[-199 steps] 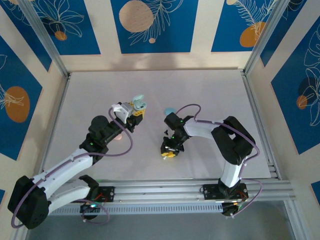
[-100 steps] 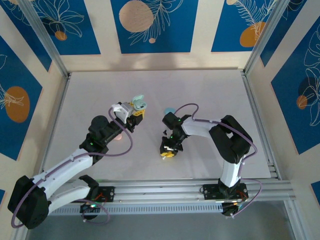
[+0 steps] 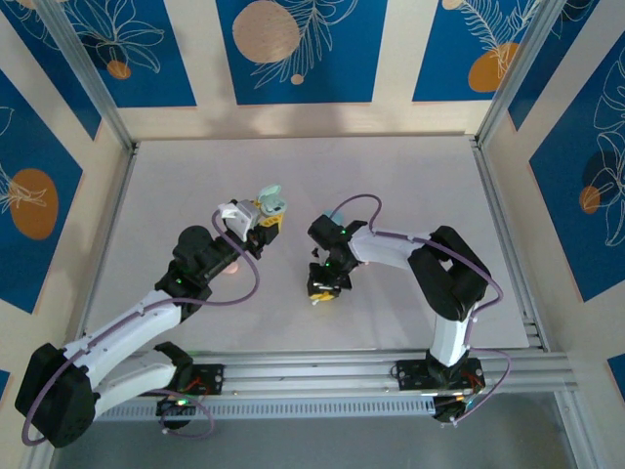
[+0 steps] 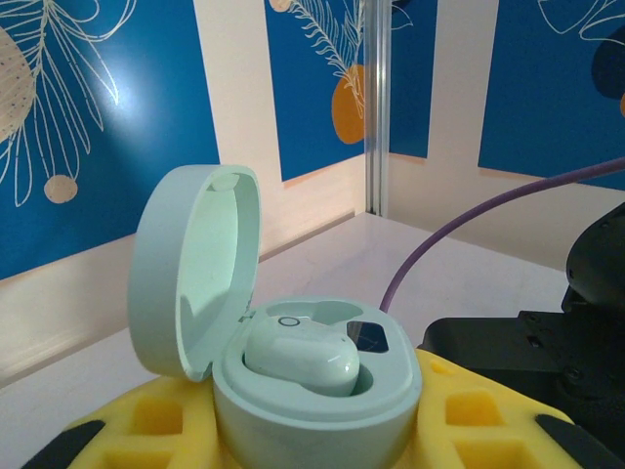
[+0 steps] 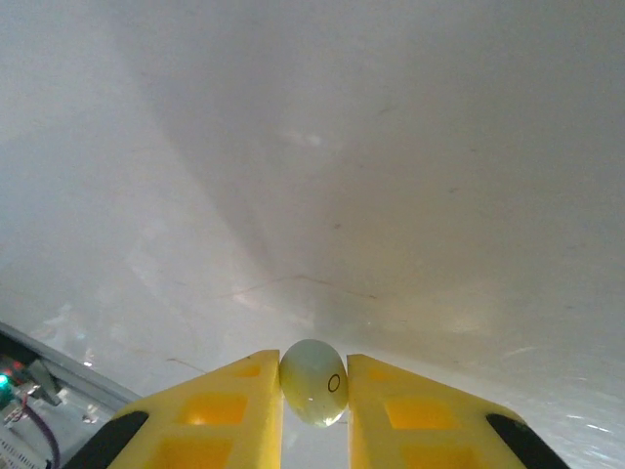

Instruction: Insert the wireless bluetooth earbuds into the charging case

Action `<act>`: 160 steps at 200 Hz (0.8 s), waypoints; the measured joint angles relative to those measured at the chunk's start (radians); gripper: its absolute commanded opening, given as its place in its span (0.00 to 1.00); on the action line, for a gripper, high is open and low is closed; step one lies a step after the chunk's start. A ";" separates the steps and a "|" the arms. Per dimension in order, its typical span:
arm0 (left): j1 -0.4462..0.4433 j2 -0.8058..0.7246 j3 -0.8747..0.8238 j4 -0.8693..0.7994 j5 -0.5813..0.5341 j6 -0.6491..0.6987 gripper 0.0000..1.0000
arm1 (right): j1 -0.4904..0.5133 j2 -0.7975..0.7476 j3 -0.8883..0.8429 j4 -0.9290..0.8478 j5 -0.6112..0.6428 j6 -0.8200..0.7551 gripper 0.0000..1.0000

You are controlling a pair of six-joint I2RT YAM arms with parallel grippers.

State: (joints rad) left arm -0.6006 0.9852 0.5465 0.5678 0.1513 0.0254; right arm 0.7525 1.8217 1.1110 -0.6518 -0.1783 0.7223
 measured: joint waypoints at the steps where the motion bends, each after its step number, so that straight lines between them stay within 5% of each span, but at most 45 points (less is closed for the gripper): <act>1: 0.000 0.000 0.000 0.000 0.000 0.000 0.29 | 0.000 0.000 0.000 -0.002 0.001 0.000 0.23; 86: 0.000 0.033 0.000 -0.001 0.005 0.000 0.29 | -0.076 -0.111 -0.003 -0.026 0.099 -0.001 0.23; 160: 0.000 0.034 0.000 -0.001 0.005 0.000 0.29 | -0.076 -0.030 0.035 -0.101 0.161 -0.042 0.24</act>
State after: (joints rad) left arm -0.6006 1.0187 0.5468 0.5667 0.1562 0.0254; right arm 0.6769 1.7916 1.1458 -0.7525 -0.0174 0.6807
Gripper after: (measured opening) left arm 0.335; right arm 0.237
